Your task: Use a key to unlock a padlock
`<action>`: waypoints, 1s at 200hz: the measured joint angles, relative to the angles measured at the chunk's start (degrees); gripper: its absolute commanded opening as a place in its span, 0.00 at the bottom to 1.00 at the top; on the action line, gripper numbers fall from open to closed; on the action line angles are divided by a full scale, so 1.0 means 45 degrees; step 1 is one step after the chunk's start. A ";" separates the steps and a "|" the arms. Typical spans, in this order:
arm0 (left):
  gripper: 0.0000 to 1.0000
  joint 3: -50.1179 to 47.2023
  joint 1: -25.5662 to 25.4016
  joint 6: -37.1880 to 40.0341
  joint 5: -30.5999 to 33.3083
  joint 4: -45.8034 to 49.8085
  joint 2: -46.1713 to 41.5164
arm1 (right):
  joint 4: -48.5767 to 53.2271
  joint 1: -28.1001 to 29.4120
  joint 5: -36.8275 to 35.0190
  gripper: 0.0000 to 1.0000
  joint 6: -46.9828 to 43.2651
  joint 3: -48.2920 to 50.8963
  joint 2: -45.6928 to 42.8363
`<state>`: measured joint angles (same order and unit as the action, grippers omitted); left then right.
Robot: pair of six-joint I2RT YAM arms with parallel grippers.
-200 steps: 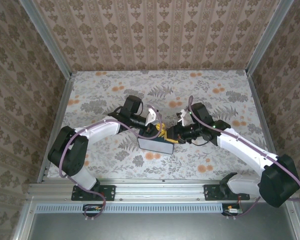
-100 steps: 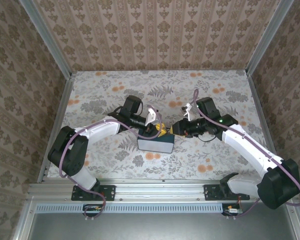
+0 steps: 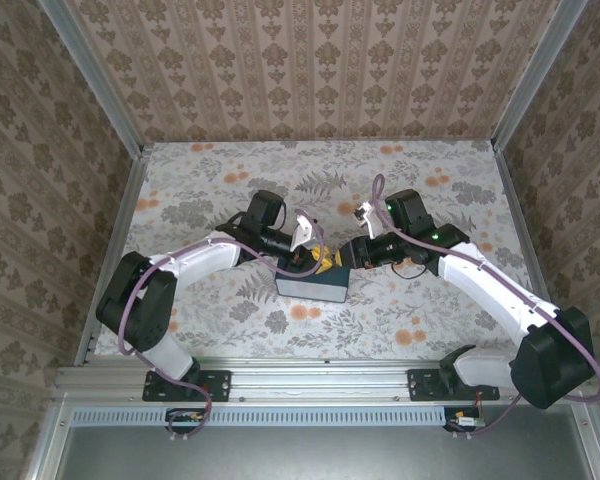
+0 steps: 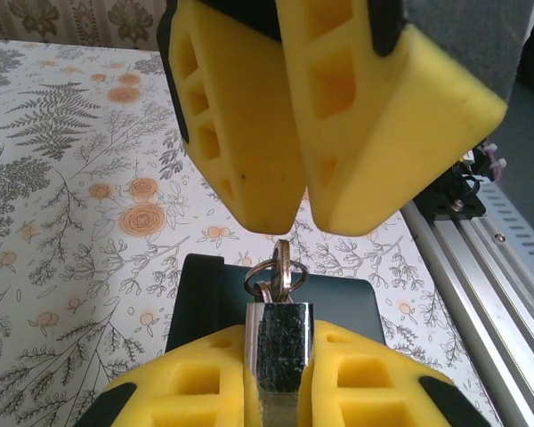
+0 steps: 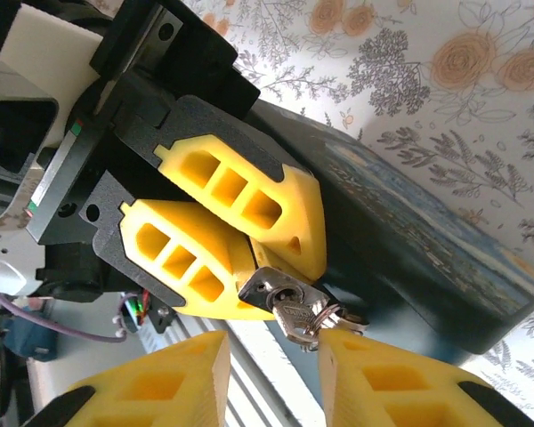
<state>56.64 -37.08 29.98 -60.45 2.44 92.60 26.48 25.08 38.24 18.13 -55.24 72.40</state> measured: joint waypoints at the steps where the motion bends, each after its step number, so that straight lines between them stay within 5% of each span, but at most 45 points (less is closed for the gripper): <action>1: 0.05 0.0000 0.0000 0.0000 0.0000 0.0000 0.0005 | -0.0005 0.0005 -0.0019 0.35 -0.0019 0.0000 0.0000; 121: 0.04 0.0005 0.0010 0.0000 -0.0097 0.0029 0.0010 | -0.0593 0.0384 -0.0699 0.37 -0.2103 0.0413 0.0000; 200: 0.04 0.0005 0.0010 0.0000 -0.0097 0.0029 0.0010 | -0.1375 0.0384 -0.0792 0.27 -0.1962 0.0753 0.0160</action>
<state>56.66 -37.04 29.98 -60.88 2.57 92.64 20.29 26.81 34.68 9.30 -51.86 73.12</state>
